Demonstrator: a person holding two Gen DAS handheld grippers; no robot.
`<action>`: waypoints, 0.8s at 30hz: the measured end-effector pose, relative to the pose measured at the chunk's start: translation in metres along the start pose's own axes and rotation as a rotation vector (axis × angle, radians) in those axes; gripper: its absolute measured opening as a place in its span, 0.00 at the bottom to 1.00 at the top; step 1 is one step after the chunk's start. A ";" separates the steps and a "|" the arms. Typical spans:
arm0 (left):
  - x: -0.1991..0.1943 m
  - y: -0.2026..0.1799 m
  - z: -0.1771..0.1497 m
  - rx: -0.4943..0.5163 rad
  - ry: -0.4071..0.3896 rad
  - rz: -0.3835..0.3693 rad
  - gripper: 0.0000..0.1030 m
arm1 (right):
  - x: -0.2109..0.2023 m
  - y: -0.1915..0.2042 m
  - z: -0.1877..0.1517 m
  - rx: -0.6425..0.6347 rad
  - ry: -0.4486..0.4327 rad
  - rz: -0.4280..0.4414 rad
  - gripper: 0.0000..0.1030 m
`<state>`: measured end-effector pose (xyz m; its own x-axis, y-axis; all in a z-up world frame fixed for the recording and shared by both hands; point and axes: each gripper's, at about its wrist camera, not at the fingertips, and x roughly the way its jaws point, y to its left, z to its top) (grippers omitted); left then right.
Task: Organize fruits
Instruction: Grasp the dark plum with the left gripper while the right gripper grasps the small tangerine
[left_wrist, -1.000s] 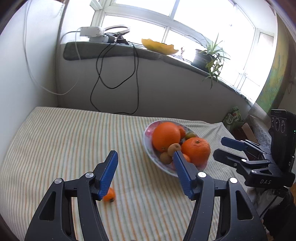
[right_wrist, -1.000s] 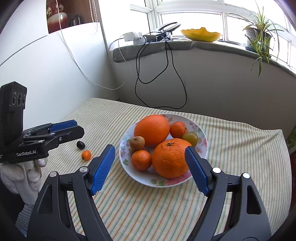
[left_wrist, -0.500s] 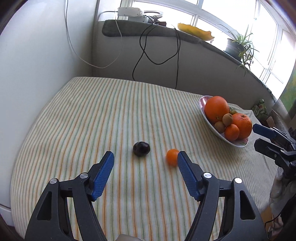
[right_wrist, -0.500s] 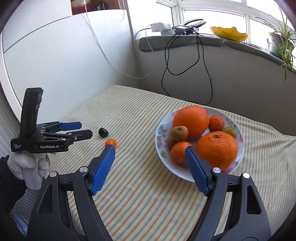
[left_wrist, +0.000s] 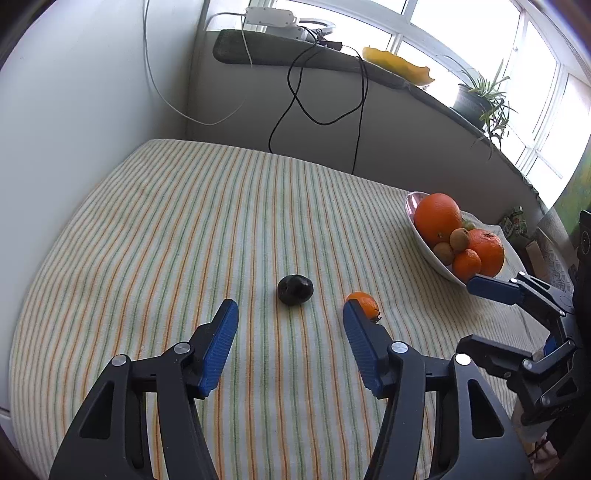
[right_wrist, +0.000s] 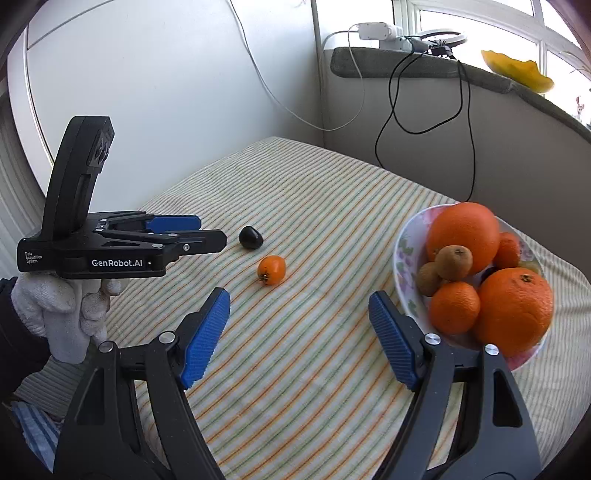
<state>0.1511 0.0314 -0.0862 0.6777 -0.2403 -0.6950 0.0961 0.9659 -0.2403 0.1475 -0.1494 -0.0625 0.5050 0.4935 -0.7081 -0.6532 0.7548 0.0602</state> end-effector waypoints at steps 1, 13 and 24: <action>0.001 0.000 0.001 0.001 0.003 -0.003 0.53 | 0.004 0.001 0.001 -0.004 0.010 0.007 0.78; 0.019 0.001 0.009 -0.010 0.024 -0.039 0.41 | 0.052 0.015 0.008 -0.021 0.103 0.053 0.50; 0.029 0.001 0.009 0.003 0.052 -0.045 0.37 | 0.072 0.017 0.016 -0.018 0.128 0.051 0.50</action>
<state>0.1778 0.0261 -0.1006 0.6336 -0.2885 -0.7179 0.1284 0.9542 -0.2702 0.1817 -0.0940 -0.1016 0.3952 0.4708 -0.7888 -0.6868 0.7216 0.0865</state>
